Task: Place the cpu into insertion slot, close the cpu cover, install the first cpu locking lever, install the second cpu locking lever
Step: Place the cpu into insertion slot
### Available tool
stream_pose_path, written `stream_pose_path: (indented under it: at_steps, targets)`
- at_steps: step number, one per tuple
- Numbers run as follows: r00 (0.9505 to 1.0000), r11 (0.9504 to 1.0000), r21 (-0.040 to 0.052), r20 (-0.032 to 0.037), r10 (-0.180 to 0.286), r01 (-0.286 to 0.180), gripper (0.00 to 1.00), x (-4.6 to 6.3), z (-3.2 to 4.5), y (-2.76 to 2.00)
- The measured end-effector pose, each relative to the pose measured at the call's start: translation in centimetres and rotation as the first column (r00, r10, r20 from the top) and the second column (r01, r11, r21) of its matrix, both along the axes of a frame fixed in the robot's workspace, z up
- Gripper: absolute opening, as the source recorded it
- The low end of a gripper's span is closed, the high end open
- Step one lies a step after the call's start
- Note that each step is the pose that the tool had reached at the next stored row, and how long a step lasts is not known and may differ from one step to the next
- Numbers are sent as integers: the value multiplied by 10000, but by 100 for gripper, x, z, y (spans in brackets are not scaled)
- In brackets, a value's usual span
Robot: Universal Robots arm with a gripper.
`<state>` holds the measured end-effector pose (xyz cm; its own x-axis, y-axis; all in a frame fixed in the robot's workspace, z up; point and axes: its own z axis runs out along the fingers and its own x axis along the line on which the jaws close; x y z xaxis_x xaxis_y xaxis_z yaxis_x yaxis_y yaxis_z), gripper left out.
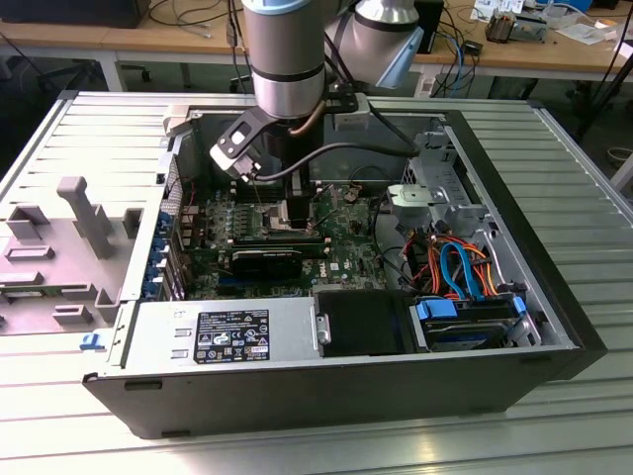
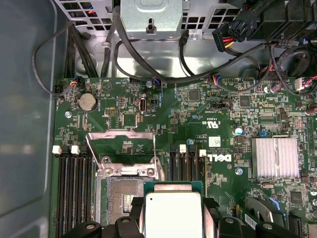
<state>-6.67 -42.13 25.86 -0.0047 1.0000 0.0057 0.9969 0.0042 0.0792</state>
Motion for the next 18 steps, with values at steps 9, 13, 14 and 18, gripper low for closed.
stream_pose_path:
  at_steps: [9, 13, 14, 18]
  targets:
    - [10000, 10000, -1, 1, 0, 0, 55, -17, -2, 0]
    - [10000, 10000, 0, 0, 1, -1, 55, -25, -3, 0]
    - [10000, 10000, -1, 0, 0, 0, 55, -27, -3, 0]
    - [10000, 10000, 0, 1, 0, 0, 55, -37, -5, 0]
